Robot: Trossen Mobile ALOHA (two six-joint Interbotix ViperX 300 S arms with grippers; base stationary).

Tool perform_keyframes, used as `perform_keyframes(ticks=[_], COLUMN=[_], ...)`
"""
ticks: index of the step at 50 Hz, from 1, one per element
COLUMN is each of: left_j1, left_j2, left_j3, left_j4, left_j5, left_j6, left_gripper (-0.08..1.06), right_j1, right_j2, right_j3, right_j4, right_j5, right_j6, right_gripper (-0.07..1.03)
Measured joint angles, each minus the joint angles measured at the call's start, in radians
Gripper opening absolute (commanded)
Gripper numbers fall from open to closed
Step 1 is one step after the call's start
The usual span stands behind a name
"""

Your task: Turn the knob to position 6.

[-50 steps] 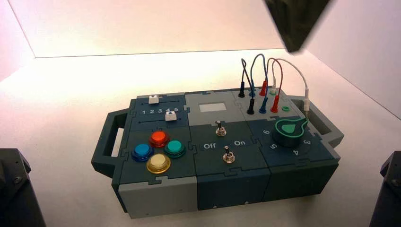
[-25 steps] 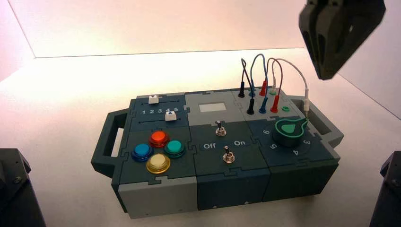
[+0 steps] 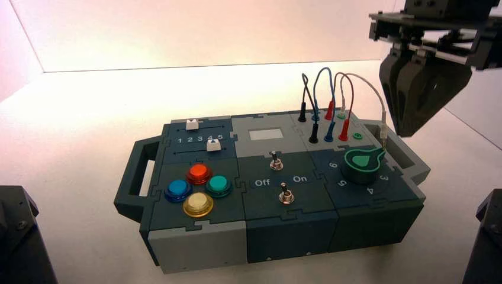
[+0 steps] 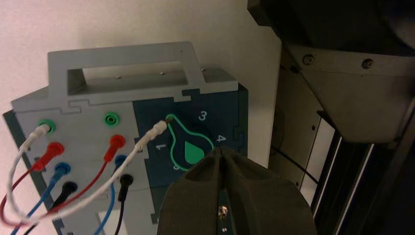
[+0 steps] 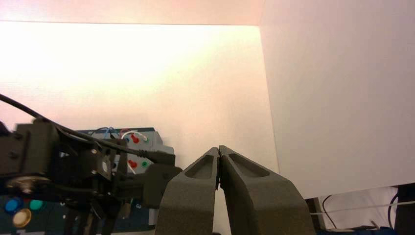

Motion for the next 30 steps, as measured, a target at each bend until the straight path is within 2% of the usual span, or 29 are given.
perform_keyframes(ticks=[20,30], left_j1=[0.000,0.000], left_j2=[0.051,0.075], left_j3=[-0.032,-0.049], left_j4=[0.000,0.000], left_j5=[0.006,0.006], left_j6=[0.034,0.063], left_gripper=[-0.03,-0.03], right_j1=[0.002,0.000], right_j2=[0.018,0.020], right_j3=[-0.003,-0.003], right_j4=[0.000,0.002], right_j5=[-0.026,-0.031], right_j6=[0.000,0.000], right_gripper=[-0.02,-0.02])
